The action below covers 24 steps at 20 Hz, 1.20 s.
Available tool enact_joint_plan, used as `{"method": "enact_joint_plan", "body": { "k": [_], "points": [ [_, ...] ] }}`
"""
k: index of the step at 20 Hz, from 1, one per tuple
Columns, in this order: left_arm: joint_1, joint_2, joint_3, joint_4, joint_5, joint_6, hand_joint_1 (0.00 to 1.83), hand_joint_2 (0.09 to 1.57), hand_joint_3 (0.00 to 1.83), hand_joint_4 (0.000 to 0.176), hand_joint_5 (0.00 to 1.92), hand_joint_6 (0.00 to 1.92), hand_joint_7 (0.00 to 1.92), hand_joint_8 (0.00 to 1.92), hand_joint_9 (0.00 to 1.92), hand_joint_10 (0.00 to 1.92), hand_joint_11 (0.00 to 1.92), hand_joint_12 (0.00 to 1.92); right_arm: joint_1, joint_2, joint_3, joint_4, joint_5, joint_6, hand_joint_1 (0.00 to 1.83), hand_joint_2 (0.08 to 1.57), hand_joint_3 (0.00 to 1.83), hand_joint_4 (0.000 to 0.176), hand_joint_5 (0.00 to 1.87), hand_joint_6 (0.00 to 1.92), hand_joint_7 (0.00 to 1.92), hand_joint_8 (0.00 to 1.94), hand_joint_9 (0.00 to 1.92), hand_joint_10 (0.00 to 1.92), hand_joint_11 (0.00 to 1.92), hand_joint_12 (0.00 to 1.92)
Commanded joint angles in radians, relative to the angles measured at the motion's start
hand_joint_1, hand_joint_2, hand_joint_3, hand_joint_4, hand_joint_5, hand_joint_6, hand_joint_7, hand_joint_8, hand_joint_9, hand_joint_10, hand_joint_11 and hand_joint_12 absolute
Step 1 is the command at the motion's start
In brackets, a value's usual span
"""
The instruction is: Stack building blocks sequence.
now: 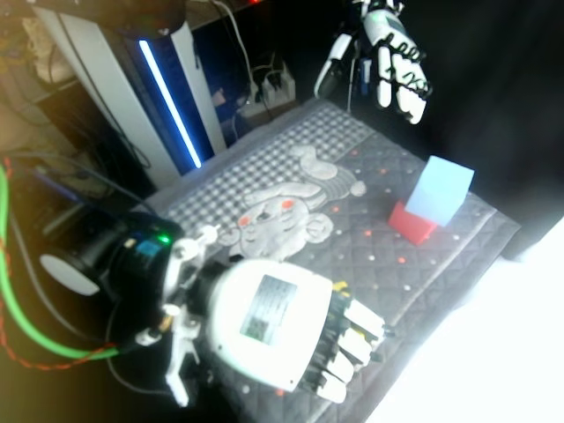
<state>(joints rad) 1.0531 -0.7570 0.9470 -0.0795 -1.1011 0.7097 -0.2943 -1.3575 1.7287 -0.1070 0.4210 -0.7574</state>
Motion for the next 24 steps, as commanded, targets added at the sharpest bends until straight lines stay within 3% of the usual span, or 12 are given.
{"method": "enact_joint_plan", "body": {
  "k": [1, 6, 8, 9, 10, 12, 14, 16, 17, 18, 22, 24],
  "points": [
    [-0.01, -0.005, 0.003, -0.012, -0.123, -0.01, 0.83, 0.86, 0.0, 0.051, 0.19, 0.0, 0.1, 0.0, 0.09, 0.0, 0.0, 0.61, 0.005, 0.001, 0.01, 0.012, 0.095, -0.002, 1.26, 1.08, 0.0, 0.0, 0.92, 1.08, 1.19, 0.72, 1.16, 1.12, 0.99, 1.49],
    [-0.012, -0.005, 0.004, -0.01, -0.123, -0.014, 0.82, 0.86, 0.0, 0.066, 0.19, 0.0, 0.08, 0.0, 0.08, 0.0, 0.0, 0.61, -0.008, -0.013, 0.021, 0.012, 0.078, -0.002, 1.25, 1.1, 0.0, 0.0, 0.9, 1.06, 1.12, 0.85, 1.21, 1.05, 1.13, 1.41],
    [-0.012, -0.005, 0.004, -0.01, -0.124, -0.016, 0.82, 0.86, 0.0, 0.067, 0.19, 0.0, 0.08, 0.0, 0.07, 0.0, 0.0, 0.57, -0.016, -0.014, 0.018, 0.012, 0.076, -0.001, 1.22, 1.15, 0.0, 0.0, 0.8, 1.14, 1.0, 1.07, 1.13, 0.63, 1.08, 1.12],
    [-0.012, -0.005, 0.004, -0.01, -0.124, -0.016, 0.82, 0.86, 0.0, 0.067, 0.2, 0.0, 0.09, 0.0, 0.08, 0.0, 0.0, 0.57, -0.021, -0.013, 0.016, 0.012, 0.076, 0.005, 1.32, 1.13, 0.0, 0.0, 0.73, 0.46, 0.95, 1.08, 1.08, 0.41, 1.02, 0.94],
    [-0.012, -0.005, 0.003, -0.01, -0.124, -0.017, 0.81, 0.86, 0.0, 0.067, 0.2, 0.0, 0.09, 0.0, 0.08, 0.0, 0.0, 0.6, -0.023, -0.011, 0.013, 0.012, 0.076, 0.008, 1.23, 1.08, 0.0, 0.0, 0.74, 0.15, 0.79, 0.48, 1.06, 0.2, 1.0, 0.77],
    [-0.012, -0.005, 0.003, -0.01, -0.125, -0.017, 0.81, 0.86, 0.0, 0.065, 0.21, 0.0, 0.09, 0.0, 0.08, 0.0, 0.0, 0.61, -0.026, -0.001, 0.001, 0.012, 0.076, 0.008, 1.14, 1.05, 0.0, 0.0, 0.61, 0.01, 0.61, 0.05, 0.87, 0.01, 0.89, 0.54],
    [-0.012, -0.005, 0.003, -0.011, -0.126, -0.017, 0.82, 0.86, 0.0, 0.074, 0.2, 0.0, 0.08, 0.0, 0.08, 0.0, 0.0, 0.6, -0.027, 0.007, -0.006, 0.012, 0.077, 0.008, 1.07, 1.03, 0.0, 0.017, 0.48, 0.0, 0.48, 0.01, 0.72, 0.01, 0.66, 0.77],
    [-0.012, -0.005, 0.003, -0.011, -0.127, -0.017, 0.82, 0.87, 0.0, 0.064, 0.2, 0.0, 0.09, 0.0, 0.08, 0.0, 0.0, 0.58, -0.028, 0.016, -0.014, 0.012, 0.078, 0.009, 1.02, 1.01, 0.0, 0.047, 0.39, 0.0, 0.41, 0.0, 0.58, 0.0, 0.3, 1.26],
    [-0.012, -0.005, 0.003, -0.011, -0.127, -0.017, 0.82, 0.87, 0.0, 0.064, 0.2, 0.0, 0.09, 0.0, 0.08, 0.0, 0.0, 0.58, -0.028, 0.018, -0.017, 0.012, 0.079, 0.009, 1.02, 1.01, 0.0, 0.047, 0.39, 0.0, 0.41, 0.0, 0.58, 0.0, 0.3, 1.26],
    [-0.012, -0.005, 0.003, -0.011, -0.127, -0.017, 0.84, 0.88, 0.0, 0.042, 0.21, 0.0, 0.11, 0.0, 0.1, 0.01, 0.0, 0.59, -0.028, 0.021, -0.02, 0.013, 0.08, 0.009, 0.99, 1.03, 0.0, 0.074, 0.33, 0.0, 0.38, 0.0, 0.54, 0.0, 0.2, 1.34],
    [-0.012, -0.007, 0.003, -0.011, -0.127, -0.017, 0.83, 0.86, 0.0, 0.079, 0.2, 0.0, 0.11, 0.0, 0.1, 0.0, 0.0, 0.61, -0.029, 0.04, -0.041, 0.013, 0.096, 0.009, 0.98, 1.01, 0.0, 0.087, 0.29, 0.0, 0.37, 0.0, 0.45, 0.0, 0.02, 1.35],
    [-0.012, -0.007, 0.003, -0.011, -0.128, -0.017, 0.84, 0.87, 0.0, 0.069, 0.2, 0.0, 0.11, 0.0, 0.1, 0.0, 0.0, 0.57, -0.029, 0.057, -0.059, 0.013, 0.12, 0.009, 0.97, 1.0, 0.0, 0.087, 0.26, 0.0, 0.38, 0.0, 0.4, 0.0, 0.0, 1.23]
  ]
}}
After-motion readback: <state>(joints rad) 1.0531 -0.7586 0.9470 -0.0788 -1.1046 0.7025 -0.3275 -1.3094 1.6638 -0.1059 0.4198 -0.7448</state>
